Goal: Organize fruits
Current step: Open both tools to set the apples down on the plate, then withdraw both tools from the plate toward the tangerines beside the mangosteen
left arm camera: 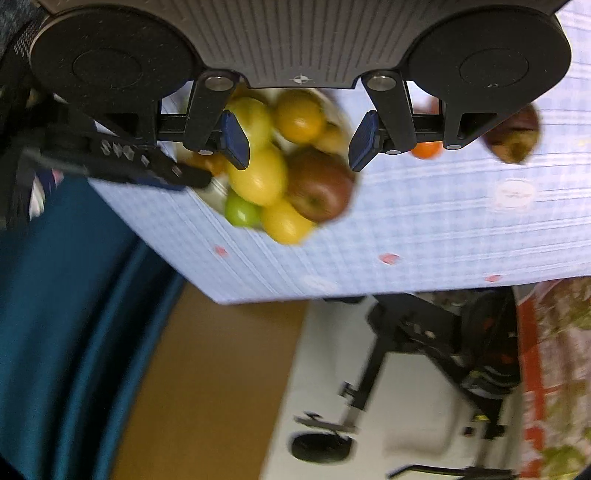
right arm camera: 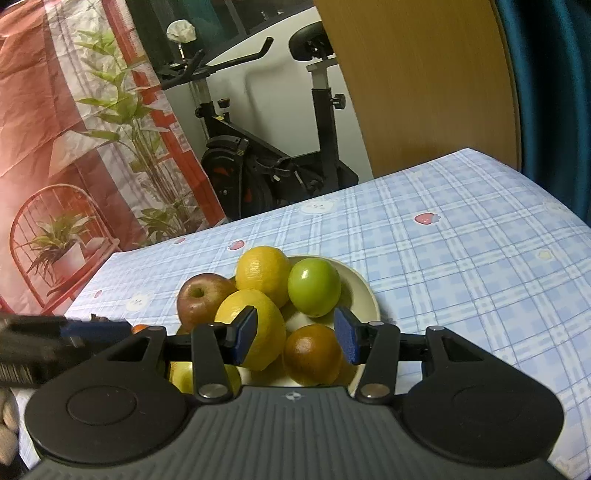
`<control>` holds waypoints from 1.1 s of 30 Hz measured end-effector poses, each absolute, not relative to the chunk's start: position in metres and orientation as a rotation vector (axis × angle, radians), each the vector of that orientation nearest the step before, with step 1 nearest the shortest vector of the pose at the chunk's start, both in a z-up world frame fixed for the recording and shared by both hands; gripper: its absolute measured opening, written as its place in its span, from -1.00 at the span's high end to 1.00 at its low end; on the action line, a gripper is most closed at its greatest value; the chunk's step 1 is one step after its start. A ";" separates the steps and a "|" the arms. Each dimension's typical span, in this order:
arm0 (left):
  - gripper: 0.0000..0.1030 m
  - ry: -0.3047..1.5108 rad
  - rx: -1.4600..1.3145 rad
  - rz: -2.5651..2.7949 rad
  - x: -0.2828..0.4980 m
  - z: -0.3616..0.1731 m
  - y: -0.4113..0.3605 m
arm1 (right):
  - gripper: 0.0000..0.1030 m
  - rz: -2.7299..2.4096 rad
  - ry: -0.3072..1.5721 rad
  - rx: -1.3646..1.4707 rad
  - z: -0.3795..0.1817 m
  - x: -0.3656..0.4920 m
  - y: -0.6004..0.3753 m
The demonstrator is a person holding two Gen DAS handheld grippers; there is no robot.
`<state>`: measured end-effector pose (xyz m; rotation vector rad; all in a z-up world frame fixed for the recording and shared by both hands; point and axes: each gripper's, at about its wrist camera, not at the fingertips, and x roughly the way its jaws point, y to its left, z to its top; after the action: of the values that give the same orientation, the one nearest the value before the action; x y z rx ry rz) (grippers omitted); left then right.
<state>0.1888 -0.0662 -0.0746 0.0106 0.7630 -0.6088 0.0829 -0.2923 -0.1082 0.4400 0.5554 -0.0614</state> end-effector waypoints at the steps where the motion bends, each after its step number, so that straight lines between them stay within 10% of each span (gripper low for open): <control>1: -0.21 0.757 -0.017 -0.596 0.192 -0.071 -0.056 | 0.03 -0.057 0.555 0.434 -0.107 0.083 -0.290; 33: -0.09 0.645 0.027 -0.460 0.208 -0.052 0.058 | 0.03 0.173 0.639 0.264 -0.090 0.114 -0.166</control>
<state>0.2083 0.0581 -0.0522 0.0275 0.6453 -0.4603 0.1142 -0.1662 -0.0902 0.2638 0.6386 0.1734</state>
